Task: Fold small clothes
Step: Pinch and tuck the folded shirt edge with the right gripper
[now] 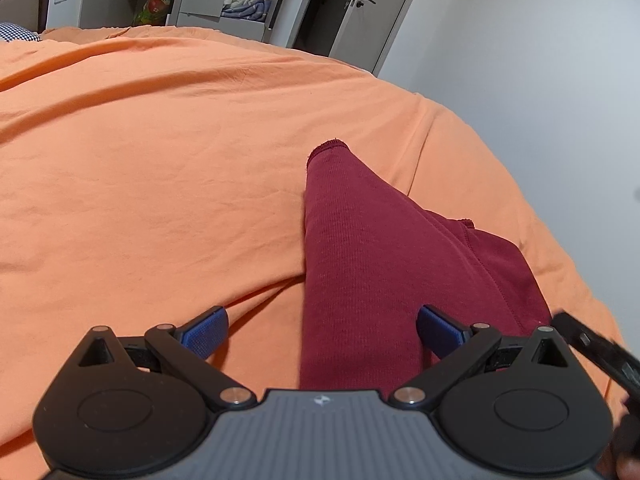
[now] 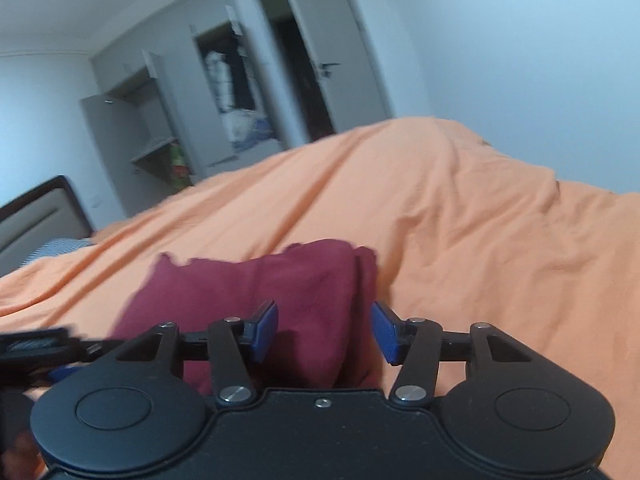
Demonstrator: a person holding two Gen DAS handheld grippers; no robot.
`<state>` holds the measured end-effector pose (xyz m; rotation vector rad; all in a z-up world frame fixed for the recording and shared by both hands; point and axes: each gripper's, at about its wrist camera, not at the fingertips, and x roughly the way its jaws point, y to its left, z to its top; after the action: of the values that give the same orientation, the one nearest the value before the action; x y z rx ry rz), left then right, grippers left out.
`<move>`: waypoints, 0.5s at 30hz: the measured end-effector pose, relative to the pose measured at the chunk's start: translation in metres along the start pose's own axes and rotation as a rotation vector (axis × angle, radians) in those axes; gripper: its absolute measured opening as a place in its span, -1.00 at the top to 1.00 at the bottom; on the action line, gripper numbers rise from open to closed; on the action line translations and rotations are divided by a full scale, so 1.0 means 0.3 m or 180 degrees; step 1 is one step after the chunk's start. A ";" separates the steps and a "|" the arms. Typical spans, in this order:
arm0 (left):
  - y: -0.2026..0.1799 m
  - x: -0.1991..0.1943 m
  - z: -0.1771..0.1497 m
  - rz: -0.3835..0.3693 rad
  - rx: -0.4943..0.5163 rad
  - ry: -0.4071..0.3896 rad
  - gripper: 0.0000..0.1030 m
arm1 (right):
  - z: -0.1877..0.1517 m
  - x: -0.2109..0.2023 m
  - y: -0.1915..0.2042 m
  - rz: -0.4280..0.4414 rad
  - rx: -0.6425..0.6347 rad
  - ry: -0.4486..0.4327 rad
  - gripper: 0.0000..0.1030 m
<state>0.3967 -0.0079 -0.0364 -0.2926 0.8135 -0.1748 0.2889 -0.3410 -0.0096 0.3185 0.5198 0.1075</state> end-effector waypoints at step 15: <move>0.008 -0.091 -0.043 -0.0032 0.0014 -0.0040 -0.99 | -0.138 -0.158 0.155 0.0367 -0.0257 0.0362 0.81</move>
<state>0.3686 -0.0008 -0.0268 -0.2933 0.7991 -0.1839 0.2261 -0.2945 -0.0061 0.2642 0.6079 0.2588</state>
